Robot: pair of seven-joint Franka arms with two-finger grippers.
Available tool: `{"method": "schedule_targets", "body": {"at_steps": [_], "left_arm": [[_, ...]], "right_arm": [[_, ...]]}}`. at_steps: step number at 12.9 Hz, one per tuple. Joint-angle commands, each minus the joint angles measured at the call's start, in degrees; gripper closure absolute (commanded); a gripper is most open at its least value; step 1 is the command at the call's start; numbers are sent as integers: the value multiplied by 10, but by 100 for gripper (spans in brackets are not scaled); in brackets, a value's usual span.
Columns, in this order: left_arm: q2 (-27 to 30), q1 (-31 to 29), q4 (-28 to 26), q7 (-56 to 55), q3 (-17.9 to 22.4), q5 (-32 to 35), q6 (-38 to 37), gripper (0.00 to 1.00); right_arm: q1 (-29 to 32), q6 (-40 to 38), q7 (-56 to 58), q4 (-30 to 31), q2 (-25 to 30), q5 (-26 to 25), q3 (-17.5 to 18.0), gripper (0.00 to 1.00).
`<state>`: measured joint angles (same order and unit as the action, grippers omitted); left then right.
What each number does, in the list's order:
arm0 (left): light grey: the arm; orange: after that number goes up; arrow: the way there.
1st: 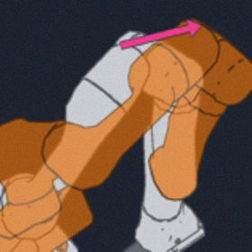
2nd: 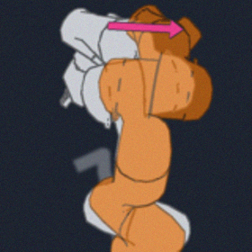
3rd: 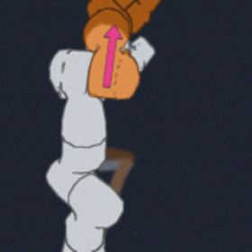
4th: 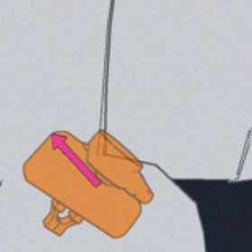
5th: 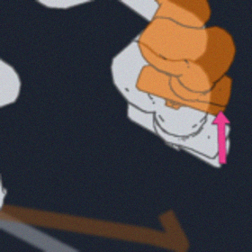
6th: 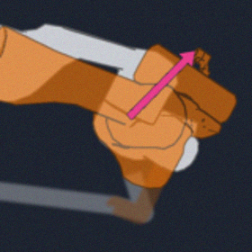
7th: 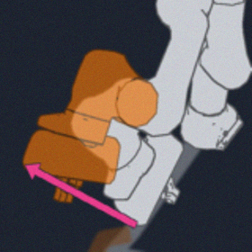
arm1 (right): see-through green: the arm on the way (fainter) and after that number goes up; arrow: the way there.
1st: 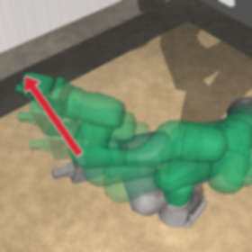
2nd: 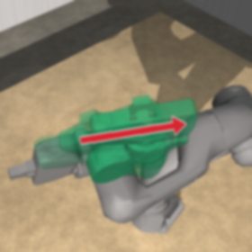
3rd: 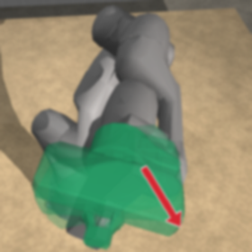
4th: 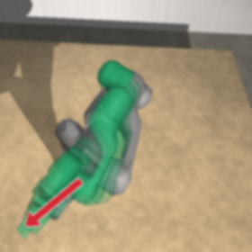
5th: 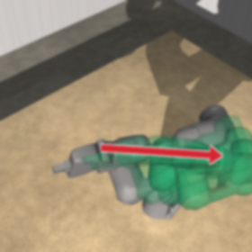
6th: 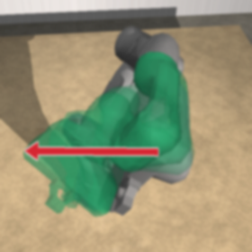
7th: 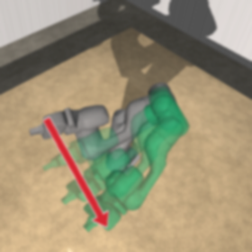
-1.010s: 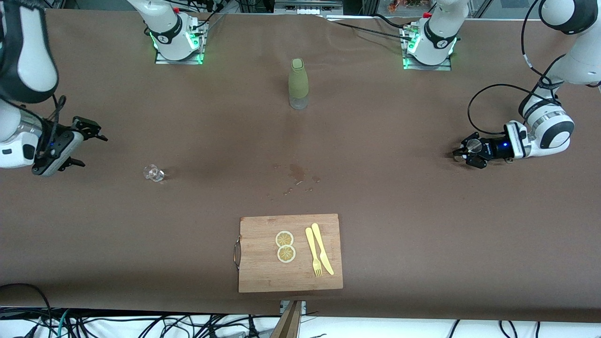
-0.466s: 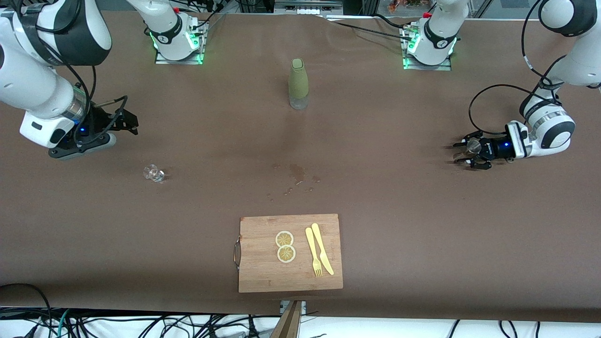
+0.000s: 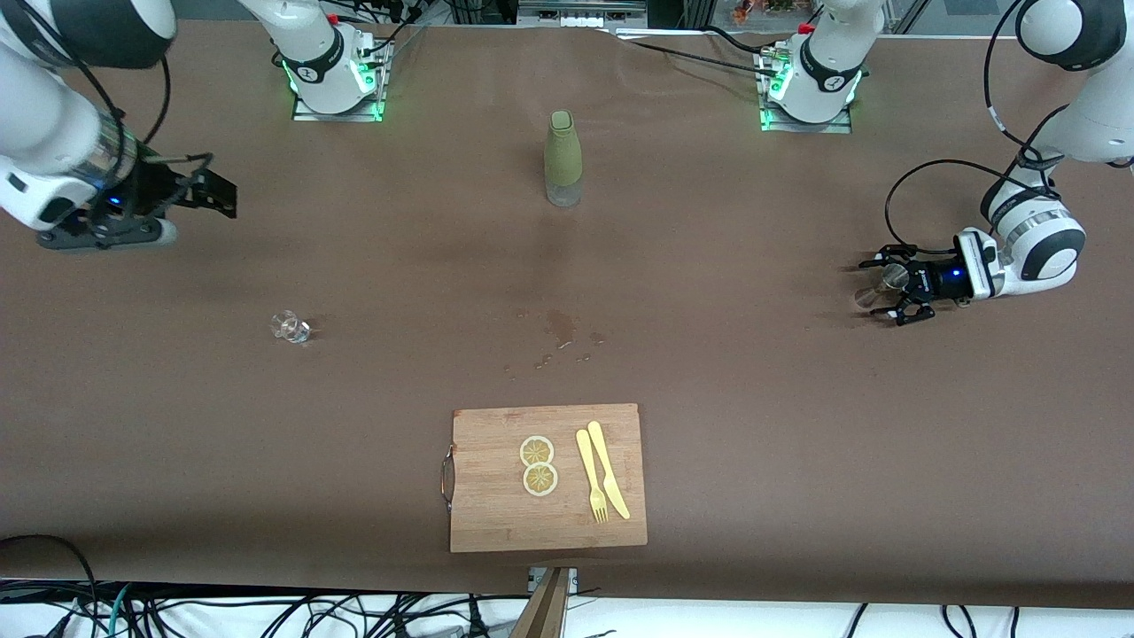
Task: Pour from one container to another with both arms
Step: 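Set down the beaker and open the right gripper while the left lowers the jigger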
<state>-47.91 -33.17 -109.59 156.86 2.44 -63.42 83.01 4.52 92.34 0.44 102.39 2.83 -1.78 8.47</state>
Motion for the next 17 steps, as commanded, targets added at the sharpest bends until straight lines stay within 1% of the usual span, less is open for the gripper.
{"method": "schedule_targets", "body": {"at_steps": [1,3,4,6,8,10,11,13,15,17], "left_arm": [[-9,1,31,42,21,42,-15,0],[-7,-1,67,-4,40,79,-17,0],[-7,0,88,-14,50,93,-28,0],[-5,1,131,-59,60,129,-36,0],[-2,1,180,-111,61,166,-41,0],[1,3,235,-191,61,195,-68,0],[3,4,253,-224,60,201,-78,0],[21,19,267,-273,59,206,-99,0],[52,32,266,-323,59,208,-101,0],[86,55,262,-377,58,231,-99,0]], "right_arm": [[-13,-39,-12,-54,9,9,-26,0],[-13,-40,-18,-62,13,7,-42,0],[-14,-35,-18,-62,16,9,-56,0],[-14,-28,-18,-61,15,12,-63,0],[-14,-8,-19,-61,13,12,-62,0],[-17,4,-19,-62,11,12,-63,0],[-17,5,-19,-62,10,10,-63,0],[-17,6,-19,-64,9,10,-63,0],[-19,1,-18,-74,1,11,-62,0],[-18,-1,-14,-89,-12,12,-60,0]]}}
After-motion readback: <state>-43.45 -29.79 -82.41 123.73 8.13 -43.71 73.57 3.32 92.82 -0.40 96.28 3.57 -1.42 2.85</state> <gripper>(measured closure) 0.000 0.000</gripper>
